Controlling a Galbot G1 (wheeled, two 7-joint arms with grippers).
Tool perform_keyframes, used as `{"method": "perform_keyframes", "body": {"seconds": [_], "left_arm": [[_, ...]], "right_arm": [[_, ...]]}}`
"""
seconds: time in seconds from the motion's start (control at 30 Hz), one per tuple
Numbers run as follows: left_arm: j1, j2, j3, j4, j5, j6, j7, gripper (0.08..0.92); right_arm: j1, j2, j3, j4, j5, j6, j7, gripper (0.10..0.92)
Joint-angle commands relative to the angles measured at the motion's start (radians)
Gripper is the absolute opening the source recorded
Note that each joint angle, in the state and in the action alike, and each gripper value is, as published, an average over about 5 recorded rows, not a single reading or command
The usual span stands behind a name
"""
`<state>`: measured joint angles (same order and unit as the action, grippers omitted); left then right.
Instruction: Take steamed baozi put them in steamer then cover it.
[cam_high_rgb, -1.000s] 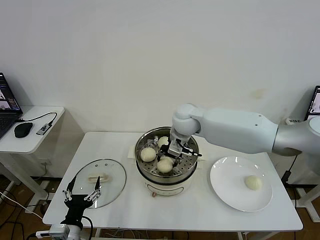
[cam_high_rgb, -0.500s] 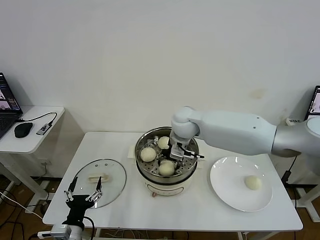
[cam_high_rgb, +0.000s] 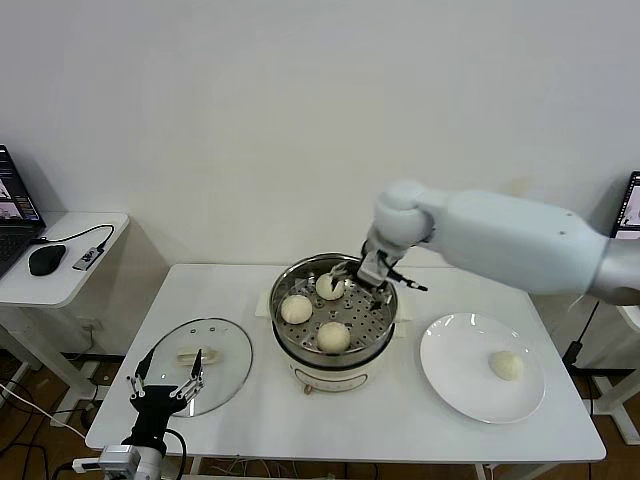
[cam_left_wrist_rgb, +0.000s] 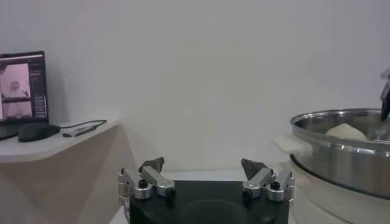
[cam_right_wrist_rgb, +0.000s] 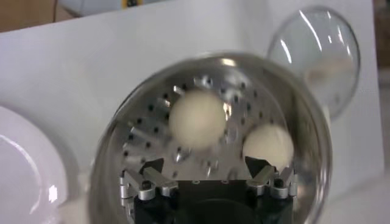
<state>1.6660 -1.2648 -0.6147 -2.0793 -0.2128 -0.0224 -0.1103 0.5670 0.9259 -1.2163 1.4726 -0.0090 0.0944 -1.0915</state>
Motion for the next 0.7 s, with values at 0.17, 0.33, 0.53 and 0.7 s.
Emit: {"method": "perform_keyframes", "body": {"seconds": [0.17,0.33,0.53,0.7], "left_arm": [[-0.007,0.016,0.020,0.013,0.001,-0.003,0.001,0.823],[-0.012,0.024,0.030,0.021,0.000,-0.005,0.001,0.823],[-0.020,0.031,0.044,0.024,0.001,-0.004,0.001,0.823],[-0.019,0.033,0.046,0.026,0.002,-0.004,0.001,0.823]], "right_arm": [[-0.041,-0.426,0.062,0.113,0.067,-0.425,0.042,0.823],[-0.136,-0.517,0.078,0.101,-0.002,-0.390,0.061,0.823],[-0.312,-0.571,0.209,0.030,-0.078,-0.337,0.051,0.823],[-0.529,-0.571,0.381,-0.046,-0.123,-0.304,0.039,0.823]]}}
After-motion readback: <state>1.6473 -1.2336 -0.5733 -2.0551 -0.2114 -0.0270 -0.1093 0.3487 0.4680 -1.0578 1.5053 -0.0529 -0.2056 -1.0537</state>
